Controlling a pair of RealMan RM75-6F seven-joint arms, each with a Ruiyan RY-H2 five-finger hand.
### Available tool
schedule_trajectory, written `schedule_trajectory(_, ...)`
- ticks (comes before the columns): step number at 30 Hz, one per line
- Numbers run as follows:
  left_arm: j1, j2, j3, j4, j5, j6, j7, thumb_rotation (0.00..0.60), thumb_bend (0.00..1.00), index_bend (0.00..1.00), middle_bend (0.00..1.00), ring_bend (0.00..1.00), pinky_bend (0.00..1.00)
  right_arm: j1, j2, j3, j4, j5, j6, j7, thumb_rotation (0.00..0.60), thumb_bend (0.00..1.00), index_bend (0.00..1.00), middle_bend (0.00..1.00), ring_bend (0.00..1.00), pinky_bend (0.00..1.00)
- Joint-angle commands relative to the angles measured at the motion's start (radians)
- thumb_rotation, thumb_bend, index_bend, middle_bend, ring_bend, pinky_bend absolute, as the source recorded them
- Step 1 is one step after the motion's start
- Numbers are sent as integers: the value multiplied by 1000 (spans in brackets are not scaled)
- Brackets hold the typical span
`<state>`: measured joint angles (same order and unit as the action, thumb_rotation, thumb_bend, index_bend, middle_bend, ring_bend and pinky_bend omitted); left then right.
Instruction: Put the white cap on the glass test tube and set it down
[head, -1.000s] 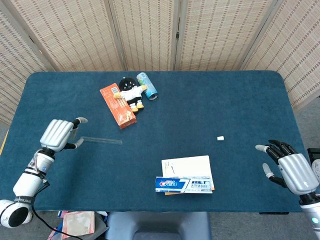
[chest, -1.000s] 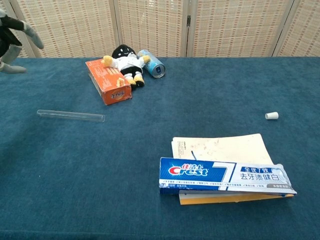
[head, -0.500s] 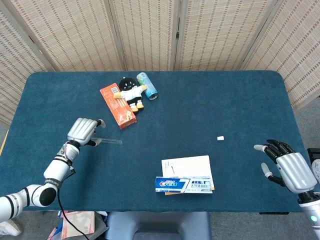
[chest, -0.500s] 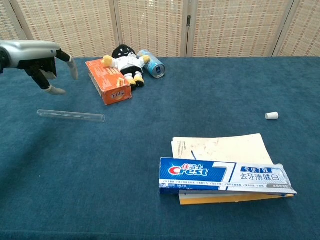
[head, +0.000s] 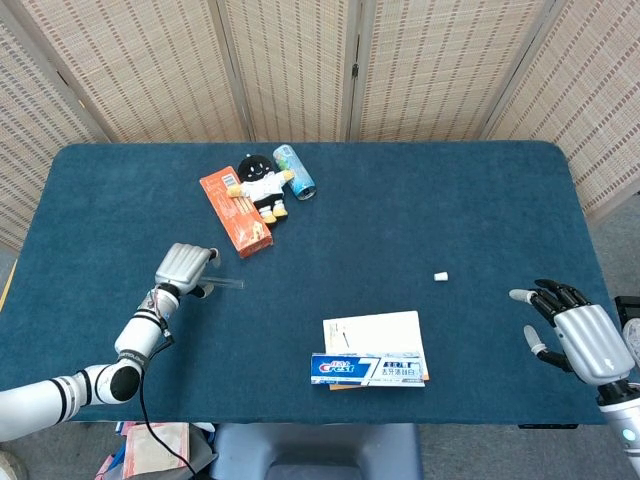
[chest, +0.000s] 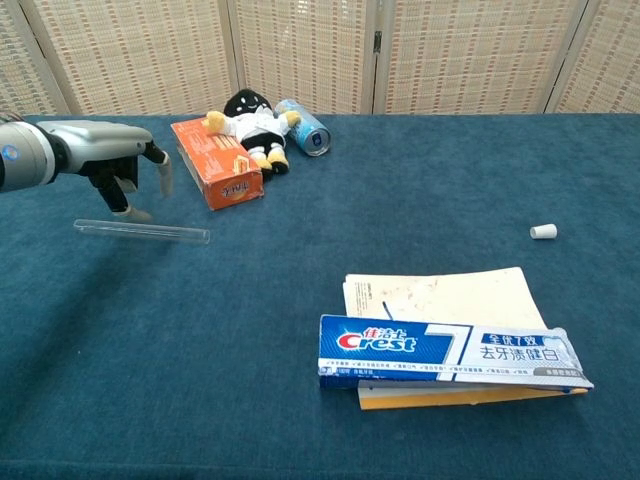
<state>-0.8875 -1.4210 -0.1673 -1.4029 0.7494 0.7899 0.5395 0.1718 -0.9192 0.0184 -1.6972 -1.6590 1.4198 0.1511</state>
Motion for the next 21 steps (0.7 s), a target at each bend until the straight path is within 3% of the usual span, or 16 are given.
schedule_trajectory(1, -17, -19, 8, 19, -29, -8, 10, 600, 263, 403, 1000, 1000, 1000, 0, -1, 0, 3, 1, 1, 2, 600, 456, 250, 321, 173, 209)
schedule_trajectory(21, -64, -88, 55, 132, -143, -40, 31, 600, 275, 436, 1000, 1000, 1000, -3, -2, -2, 11, 16, 4, 10, 600, 456, 250, 321, 173, 209)
